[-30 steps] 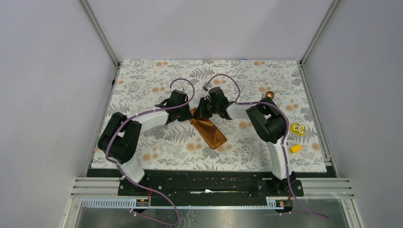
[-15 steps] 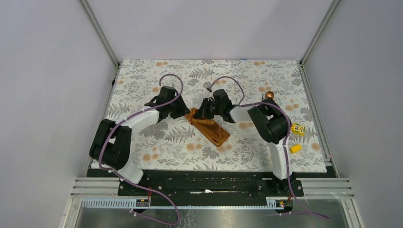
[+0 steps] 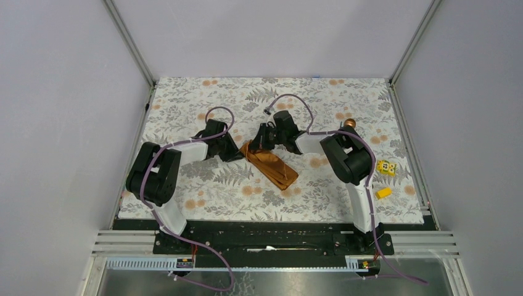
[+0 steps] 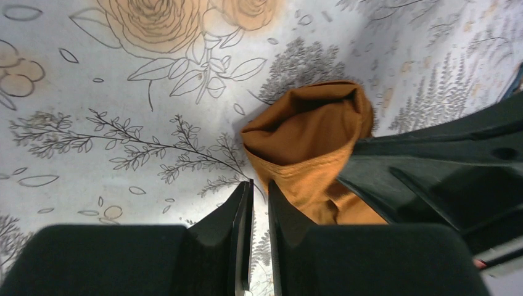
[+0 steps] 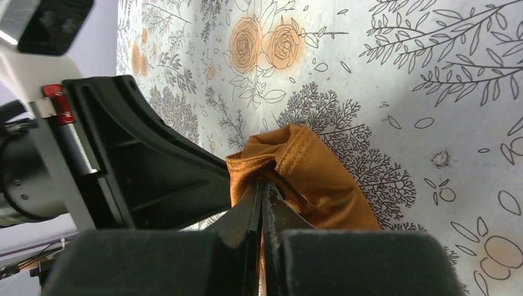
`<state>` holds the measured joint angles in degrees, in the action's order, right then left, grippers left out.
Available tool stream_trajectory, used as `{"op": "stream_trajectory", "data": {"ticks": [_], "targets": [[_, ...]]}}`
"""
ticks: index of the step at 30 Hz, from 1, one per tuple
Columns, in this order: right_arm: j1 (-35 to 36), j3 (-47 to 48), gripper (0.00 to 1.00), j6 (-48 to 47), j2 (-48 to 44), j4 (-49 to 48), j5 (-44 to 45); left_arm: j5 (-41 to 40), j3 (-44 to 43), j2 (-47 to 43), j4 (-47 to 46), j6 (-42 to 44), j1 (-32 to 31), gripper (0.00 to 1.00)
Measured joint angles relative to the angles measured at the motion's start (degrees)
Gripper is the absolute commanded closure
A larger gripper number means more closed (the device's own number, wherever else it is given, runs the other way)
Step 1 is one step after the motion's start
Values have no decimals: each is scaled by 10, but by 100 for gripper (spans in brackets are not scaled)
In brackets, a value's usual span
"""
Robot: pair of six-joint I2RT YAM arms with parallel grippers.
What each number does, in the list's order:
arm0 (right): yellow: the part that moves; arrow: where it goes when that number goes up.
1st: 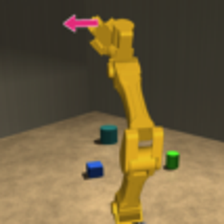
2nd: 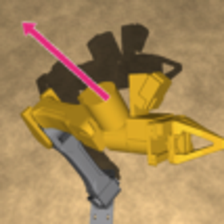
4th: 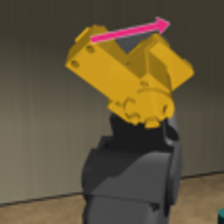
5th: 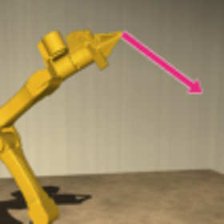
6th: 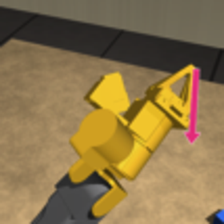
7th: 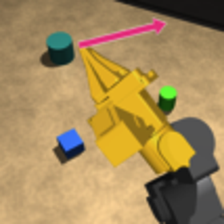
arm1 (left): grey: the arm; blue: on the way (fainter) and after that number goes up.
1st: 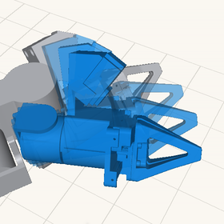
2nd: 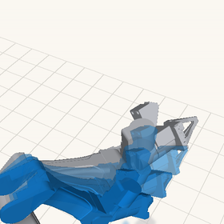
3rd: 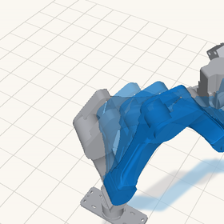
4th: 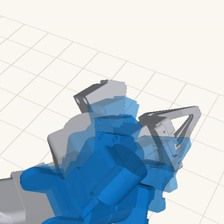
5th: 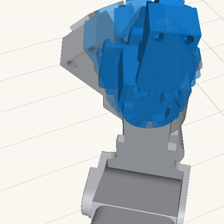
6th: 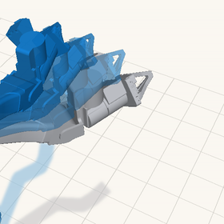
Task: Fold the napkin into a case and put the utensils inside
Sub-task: Grasp the top corner of the smaller rectangle folded napkin from the folded napkin.
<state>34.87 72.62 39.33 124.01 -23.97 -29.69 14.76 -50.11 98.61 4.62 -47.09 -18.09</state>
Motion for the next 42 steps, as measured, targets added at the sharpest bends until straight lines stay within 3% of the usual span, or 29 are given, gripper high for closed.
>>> {"op": "stream_trajectory", "data": {"ticks": [2,5,8,13,20,27,31,34,42], "targets": [[0,0,99,2,0,2,0,9,1,10,-9,-7,-1,83],[0,-7,84,-6,-5,12,2,9,3,10,-19,-9,-1,83],[0,-8,81,-34,-16,50,2,10,10,10,-29,-11,-1,83],[1,-4,69,-91,-51,122,3,14,20,6,-43,-15,-1,76],[1,35,63,-152,-58,170,5,15,21,3,-45,-15,-1,74],[1,85,72,-184,-8,189,5,18,23,3,-48,-15,-1,75],[3,96,66,-198,9,200,6,18,23,3,-48,-15,-1,75],[9,98,67,-208,12,203,8,18,23,3,-48,-15,-1,75],[23,101,100,-217,13,206,42,18,23,3,-48,-14,-1,76]]}}
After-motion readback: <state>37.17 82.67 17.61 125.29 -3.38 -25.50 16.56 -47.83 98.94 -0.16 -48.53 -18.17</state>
